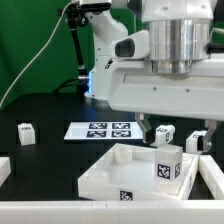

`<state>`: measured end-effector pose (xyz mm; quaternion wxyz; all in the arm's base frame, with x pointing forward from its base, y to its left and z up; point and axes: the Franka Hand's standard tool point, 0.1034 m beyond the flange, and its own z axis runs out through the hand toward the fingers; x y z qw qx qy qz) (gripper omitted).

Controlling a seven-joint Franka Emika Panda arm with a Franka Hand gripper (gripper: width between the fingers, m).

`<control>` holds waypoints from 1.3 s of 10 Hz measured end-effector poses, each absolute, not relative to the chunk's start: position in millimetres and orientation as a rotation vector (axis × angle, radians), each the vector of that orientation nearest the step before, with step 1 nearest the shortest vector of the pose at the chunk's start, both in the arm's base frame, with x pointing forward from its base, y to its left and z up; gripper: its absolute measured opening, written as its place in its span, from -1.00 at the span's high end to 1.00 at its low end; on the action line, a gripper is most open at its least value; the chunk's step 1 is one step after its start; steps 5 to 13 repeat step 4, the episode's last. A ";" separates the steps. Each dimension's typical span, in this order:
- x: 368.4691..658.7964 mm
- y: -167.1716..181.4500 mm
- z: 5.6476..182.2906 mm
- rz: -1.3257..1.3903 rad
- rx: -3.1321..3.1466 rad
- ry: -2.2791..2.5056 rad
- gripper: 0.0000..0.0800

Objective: Assemble one leg

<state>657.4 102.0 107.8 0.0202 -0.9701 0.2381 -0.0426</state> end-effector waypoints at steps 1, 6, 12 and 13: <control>658.1 104.5 116.2 -0.132 -3.008 0.729 -0.62; 659.1 105.7 121.4 -0.135 -3.008 0.718 -0.62; 659.1 105.7 121.4 -0.135 -3.008 0.718 -0.62; 659.1 105.7 121.4 -0.135 -3.008 0.718 -0.62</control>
Offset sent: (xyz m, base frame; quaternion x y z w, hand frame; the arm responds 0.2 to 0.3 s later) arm 0.0000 0.0000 0.0000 0.0000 0.0000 0.0000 1.0000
